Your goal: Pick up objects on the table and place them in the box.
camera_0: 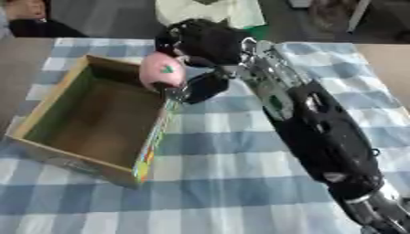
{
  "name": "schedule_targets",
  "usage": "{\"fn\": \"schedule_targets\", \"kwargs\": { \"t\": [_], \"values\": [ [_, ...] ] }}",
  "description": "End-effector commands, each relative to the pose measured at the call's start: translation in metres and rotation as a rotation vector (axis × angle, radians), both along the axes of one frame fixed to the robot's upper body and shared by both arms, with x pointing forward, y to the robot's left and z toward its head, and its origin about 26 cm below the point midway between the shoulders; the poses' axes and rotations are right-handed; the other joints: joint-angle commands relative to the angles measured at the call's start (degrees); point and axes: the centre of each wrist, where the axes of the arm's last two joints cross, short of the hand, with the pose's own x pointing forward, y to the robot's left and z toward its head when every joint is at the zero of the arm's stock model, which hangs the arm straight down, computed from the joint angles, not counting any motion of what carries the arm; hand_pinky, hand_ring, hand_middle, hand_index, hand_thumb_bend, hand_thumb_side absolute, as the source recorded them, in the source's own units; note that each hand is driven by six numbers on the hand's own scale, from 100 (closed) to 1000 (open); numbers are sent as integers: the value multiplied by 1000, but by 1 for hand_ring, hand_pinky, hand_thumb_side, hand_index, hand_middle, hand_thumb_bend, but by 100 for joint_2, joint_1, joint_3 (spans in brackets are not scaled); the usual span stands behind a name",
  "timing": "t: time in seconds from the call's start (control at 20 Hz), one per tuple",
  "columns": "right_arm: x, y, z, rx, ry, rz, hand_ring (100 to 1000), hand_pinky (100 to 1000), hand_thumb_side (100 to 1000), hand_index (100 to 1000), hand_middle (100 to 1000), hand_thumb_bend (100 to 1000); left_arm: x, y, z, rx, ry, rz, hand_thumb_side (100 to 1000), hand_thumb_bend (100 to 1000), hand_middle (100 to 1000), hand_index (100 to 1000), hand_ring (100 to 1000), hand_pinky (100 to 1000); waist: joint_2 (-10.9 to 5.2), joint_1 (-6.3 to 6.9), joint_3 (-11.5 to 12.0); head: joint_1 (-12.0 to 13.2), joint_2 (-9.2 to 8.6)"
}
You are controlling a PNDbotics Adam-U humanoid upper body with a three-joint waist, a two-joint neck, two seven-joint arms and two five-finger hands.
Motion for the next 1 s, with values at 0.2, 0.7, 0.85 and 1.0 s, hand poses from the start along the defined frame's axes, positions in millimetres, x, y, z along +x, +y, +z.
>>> {"fn": "schedule_targets", "kwargs": {
  "t": [0.2,0.7,0.85,1.0],
  "values": [
    [19,16,-5,-46,8,-78,757,663,796,530,584,100,2,3,15,32,-54,-2,559,165,582,778,382,512,-100,-23,135,-167,-103],
    [39,46,-34,-188,8,-199,783,662,780,564,614,100,10,-1,27,20,-136,-35,561,154,579,771,385,506,53,-139,399,-417,-288],
    [41,54,-36,-225,-20,-212,789,662,779,572,621,100,14,-2,33,17,-174,-51,564,147,578,767,388,502,93,-206,509,-548,-358],
    [43,58,-40,-261,-36,-226,793,662,769,580,628,100,18,-4,38,12,-207,-69,567,150,578,766,390,501,134,-272,643,-767,-390]
  ]
}}
